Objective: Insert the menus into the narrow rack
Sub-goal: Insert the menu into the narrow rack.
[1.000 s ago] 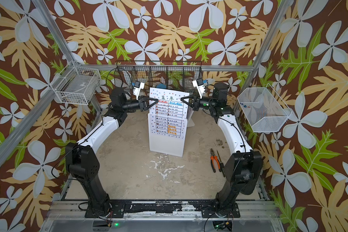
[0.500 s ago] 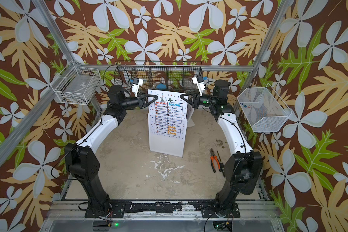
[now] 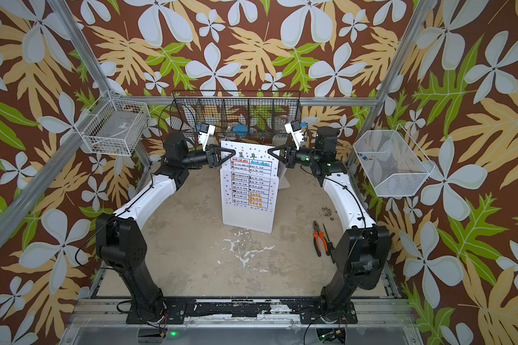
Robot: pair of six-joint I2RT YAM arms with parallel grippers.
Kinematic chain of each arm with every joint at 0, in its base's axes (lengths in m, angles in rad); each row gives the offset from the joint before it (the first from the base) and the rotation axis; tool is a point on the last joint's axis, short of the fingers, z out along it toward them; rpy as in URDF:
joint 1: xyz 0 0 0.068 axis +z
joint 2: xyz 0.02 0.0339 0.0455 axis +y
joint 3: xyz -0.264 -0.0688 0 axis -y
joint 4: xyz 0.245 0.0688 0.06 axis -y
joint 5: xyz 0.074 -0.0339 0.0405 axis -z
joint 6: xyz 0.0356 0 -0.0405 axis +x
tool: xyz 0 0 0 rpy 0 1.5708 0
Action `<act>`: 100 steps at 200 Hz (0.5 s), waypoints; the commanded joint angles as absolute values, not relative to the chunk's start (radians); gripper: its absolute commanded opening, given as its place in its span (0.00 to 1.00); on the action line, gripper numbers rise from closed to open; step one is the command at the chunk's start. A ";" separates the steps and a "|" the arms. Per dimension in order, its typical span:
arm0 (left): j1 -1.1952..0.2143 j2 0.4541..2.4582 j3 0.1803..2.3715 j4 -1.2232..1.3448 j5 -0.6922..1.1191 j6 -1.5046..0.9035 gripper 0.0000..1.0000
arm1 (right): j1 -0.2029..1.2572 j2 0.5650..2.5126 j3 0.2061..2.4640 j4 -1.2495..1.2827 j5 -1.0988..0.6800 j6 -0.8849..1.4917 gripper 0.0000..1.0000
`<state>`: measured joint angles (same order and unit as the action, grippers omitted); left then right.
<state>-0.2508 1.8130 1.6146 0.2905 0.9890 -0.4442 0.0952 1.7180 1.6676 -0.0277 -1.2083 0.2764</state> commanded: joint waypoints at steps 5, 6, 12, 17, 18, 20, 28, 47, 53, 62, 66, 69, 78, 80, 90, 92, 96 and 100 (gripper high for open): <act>-0.249 1.808 1.633 0.329 0.988 -0.445 0.41 | 0.095 1.714 1.696 0.010 -1.221 0.282 0.16; -0.249 1.808 1.635 0.328 0.987 -0.445 0.41 | 0.095 1.715 1.696 0.009 -1.221 0.282 0.16; -0.249 1.811 1.645 0.323 0.987 -0.444 0.41 | 0.096 1.715 1.703 0.008 -1.222 0.282 0.17; -0.249 1.813 1.653 0.318 0.988 -0.443 0.41 | 0.095 1.716 1.709 0.006 -1.221 0.282 0.18; -0.249 1.812 1.655 0.317 0.988 -0.443 0.41 | 0.095 1.717 1.709 0.005 -1.222 0.282 0.18; -0.250 1.814 1.657 0.315 0.988 -0.442 0.41 | 0.095 1.718 1.711 0.004 -1.222 0.282 0.18; -0.249 1.816 1.668 0.312 0.988 -0.442 0.41 | 0.095 1.720 1.716 0.001 -1.221 0.282 0.17; -0.249 1.819 1.676 0.311 0.988 -0.443 0.41 | 0.095 1.720 1.712 0.000 -1.222 0.282 0.13; -0.250 1.819 1.675 0.310 0.988 -0.443 0.41 | 0.096 1.718 1.708 -0.001 -1.221 0.281 0.11; -0.250 1.817 1.670 0.311 0.990 -0.443 0.40 | 0.096 1.716 1.699 -0.001 -1.221 0.276 0.09; -0.250 1.817 1.666 0.310 0.991 -0.442 0.40 | 0.096 1.715 1.694 -0.002 -1.221 0.275 0.08; -0.250 1.816 1.662 0.311 0.991 -0.442 0.40 | 0.095 1.714 1.691 -0.003 -1.222 0.274 0.08; -0.249 1.813 1.652 0.314 0.991 -0.442 0.39 | 0.095 1.710 1.681 -0.002 -1.220 0.271 0.06; -0.250 1.812 1.649 0.316 0.991 -0.442 0.39 | 0.096 1.709 1.679 -0.002 -1.220 0.271 0.06; -0.250 1.807 1.633 0.323 0.991 -0.445 0.39 | 0.095 1.707 1.671 0.000 -1.222 0.272 0.04; -0.249 1.806 1.631 0.325 0.991 -0.445 0.39 | 0.096 1.706 1.669 0.000 -1.221 0.272 0.04; -0.249 1.804 1.626 0.327 0.991 -0.444 0.39 | 0.095 1.705 1.666 0.000 -1.220 0.270 0.04; -0.250 1.802 1.622 0.327 0.991 -0.443 0.39 | 0.095 1.704 1.661 0.001 -1.220 0.270 0.04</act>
